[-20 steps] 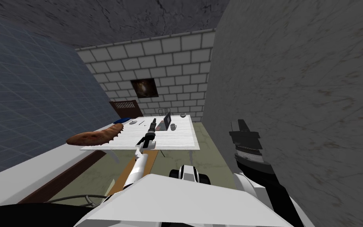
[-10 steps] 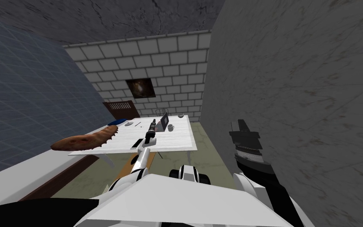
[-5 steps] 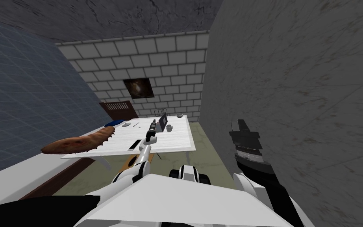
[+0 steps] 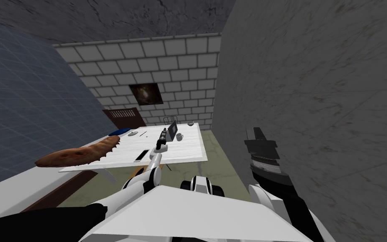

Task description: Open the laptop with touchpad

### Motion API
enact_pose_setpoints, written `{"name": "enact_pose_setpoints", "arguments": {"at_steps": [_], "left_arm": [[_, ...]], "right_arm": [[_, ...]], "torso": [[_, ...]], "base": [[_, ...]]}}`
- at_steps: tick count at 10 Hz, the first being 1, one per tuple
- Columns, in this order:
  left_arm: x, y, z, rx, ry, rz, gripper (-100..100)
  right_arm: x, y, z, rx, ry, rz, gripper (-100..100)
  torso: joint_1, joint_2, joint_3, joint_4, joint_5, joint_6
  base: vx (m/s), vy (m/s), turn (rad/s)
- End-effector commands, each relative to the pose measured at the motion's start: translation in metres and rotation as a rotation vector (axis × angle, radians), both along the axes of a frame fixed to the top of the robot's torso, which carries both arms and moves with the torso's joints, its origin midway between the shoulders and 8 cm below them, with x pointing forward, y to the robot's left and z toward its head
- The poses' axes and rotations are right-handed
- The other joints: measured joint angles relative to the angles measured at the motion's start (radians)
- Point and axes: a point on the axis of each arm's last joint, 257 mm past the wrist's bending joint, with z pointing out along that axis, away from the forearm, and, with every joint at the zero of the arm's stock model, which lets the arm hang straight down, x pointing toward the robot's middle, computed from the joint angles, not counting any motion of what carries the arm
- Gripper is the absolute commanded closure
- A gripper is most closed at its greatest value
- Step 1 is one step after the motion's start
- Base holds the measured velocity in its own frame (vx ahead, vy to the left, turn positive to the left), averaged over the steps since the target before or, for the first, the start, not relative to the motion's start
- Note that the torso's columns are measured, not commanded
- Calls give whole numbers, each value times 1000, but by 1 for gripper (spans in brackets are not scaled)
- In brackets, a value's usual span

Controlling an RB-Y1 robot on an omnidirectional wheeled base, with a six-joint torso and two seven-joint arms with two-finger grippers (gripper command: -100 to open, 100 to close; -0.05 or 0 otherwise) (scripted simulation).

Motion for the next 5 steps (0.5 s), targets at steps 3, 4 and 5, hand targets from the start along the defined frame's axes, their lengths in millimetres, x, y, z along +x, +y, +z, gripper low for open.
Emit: {"name": "enact_pose_setpoints", "arguments": {"at_steps": [3, 4, 5], "left_arm": [[16, 9, -21, -44, 69, 31, -100], [18, 9, -29, -56, 88, 34, -100], [21, 9, -32, -64, 98, 37, -100]], "right_arm": [[0, 0, 0, 0, 0, 0, 0], [0, 0, 0, 0, 0, 0, 0], [0, 0, 0, 0, 0, 0, 0]], "torso": [[-1, 0, 0, 0, 0, 0], [0, 0, 0, 0, 0, 0], [0, 0, 0, 0, 0, 0]], "base": [[16, -26, -47], [18, -21, -36], [19, -16, -42]]}}
